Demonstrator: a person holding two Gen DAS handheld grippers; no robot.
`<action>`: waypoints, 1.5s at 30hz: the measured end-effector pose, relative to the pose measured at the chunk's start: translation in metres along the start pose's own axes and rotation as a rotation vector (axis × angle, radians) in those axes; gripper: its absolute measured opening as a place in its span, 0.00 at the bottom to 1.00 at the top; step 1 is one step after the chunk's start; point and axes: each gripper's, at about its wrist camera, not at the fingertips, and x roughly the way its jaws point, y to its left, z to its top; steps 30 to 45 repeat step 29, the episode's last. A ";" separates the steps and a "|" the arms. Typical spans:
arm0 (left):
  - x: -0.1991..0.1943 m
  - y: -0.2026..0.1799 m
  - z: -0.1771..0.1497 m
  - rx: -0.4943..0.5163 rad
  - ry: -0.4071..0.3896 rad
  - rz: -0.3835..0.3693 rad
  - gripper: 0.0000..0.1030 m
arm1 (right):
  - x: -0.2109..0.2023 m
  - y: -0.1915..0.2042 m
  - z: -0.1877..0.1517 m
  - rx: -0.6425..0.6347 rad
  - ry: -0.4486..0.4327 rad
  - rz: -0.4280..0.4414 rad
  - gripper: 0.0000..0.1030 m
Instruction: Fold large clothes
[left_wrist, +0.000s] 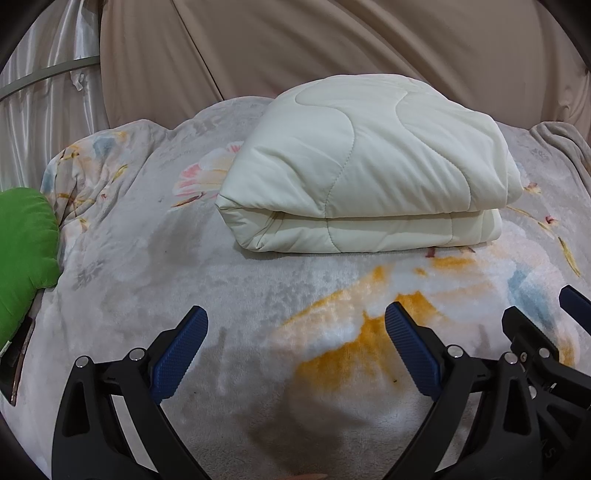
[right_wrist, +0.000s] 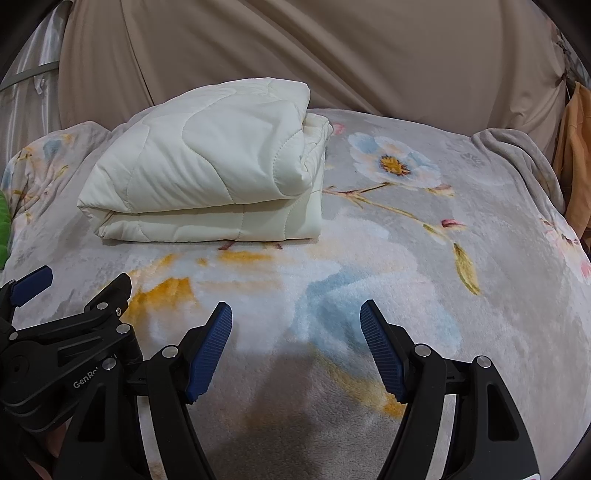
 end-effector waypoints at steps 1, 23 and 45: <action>0.000 -0.001 0.000 0.000 0.000 0.001 0.92 | 0.000 0.000 0.000 0.000 0.000 0.001 0.68; 0.002 0.004 -0.001 0.009 0.000 -0.004 0.91 | -0.002 0.001 -0.001 0.002 -0.004 -0.011 0.68; 0.004 0.011 -0.002 0.018 -0.001 -0.015 0.90 | -0.002 0.000 -0.001 0.002 -0.004 -0.011 0.68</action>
